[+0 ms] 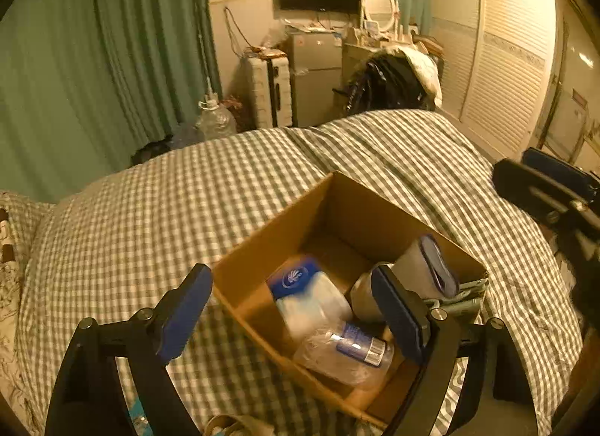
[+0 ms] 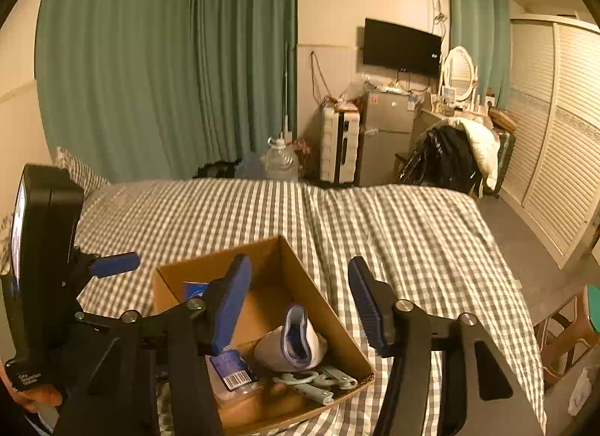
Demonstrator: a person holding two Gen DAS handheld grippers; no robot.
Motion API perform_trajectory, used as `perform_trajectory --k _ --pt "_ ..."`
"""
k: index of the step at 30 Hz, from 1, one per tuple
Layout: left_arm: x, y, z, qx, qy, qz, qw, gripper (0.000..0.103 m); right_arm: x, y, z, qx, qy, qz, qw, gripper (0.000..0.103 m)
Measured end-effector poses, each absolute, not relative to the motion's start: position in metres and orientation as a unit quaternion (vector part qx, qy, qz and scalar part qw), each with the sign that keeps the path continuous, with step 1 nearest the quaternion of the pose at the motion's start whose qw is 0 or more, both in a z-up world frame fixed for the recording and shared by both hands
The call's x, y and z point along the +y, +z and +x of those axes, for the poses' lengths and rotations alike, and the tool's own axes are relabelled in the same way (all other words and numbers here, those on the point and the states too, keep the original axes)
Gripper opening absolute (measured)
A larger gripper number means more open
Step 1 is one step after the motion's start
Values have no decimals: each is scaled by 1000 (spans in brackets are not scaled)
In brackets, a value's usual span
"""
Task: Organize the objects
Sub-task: 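Carry tissue pack and sock into the box and open both tools, then move both tools back to the remaining items on the bed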
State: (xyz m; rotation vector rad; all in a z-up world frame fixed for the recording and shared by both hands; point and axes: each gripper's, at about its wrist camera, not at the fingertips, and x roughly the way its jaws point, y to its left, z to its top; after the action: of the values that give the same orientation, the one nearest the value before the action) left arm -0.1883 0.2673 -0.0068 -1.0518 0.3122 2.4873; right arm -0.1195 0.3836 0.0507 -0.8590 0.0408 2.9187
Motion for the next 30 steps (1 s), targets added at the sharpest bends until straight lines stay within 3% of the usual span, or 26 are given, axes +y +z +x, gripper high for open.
perform_trajectory --k 8,16,25,30 --pt "196 48 -152 81 919 -347 168 101 354 102 -79 -4 965 -258 51 69" --pt "118 89 -108 54 940 -312 128 103 290 132 -32 -21 970 -243 1 85" --pt "37 85 -68 16 949 -307 77 103 223 119 -5 -57 969 -238 -36 103" --pt "6 66 -62 -10 949 -314 44 103 199 92 -14 -77 963 -254 -44 103"
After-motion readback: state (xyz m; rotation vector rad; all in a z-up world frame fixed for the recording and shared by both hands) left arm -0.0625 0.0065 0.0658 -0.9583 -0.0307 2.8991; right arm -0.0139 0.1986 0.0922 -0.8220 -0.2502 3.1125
